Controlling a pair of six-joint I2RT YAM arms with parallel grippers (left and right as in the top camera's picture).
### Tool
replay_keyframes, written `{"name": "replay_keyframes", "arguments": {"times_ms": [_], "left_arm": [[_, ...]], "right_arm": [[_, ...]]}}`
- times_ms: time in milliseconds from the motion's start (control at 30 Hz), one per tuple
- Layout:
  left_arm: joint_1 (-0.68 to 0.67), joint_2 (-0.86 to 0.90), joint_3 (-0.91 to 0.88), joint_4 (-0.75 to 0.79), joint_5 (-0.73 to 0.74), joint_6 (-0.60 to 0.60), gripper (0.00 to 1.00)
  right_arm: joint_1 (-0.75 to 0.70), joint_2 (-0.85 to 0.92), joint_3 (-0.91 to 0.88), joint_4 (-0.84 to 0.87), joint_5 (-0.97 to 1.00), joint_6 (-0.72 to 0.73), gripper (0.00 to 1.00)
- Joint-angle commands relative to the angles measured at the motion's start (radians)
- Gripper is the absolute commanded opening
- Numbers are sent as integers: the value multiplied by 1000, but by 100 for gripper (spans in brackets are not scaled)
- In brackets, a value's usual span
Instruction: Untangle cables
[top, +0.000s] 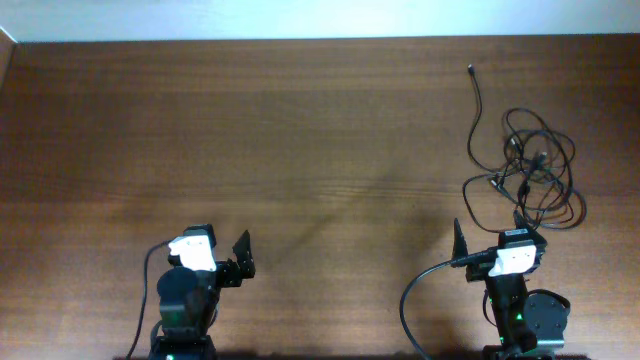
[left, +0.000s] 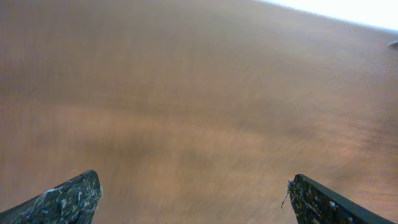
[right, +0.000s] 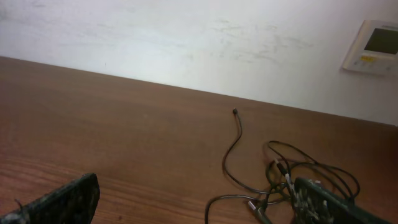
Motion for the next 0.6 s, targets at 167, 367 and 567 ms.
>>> {"name": "replay_keyframes", "arguments": {"times_ms": [167, 367, 567], "left_arm": [[-82, -293, -2, -9, -11, 276, 99], [-82, -346, -2, -13, -35, 277, 99], [-80, -346, -2, -16, -96, 279, 99]], "right_arm": [[-1, -8, -5, -5, -9, 8, 99], [-1, -8, -5, -5, -9, 8, 98], [-1, -8, -5, -5, -9, 8, 98]]}}
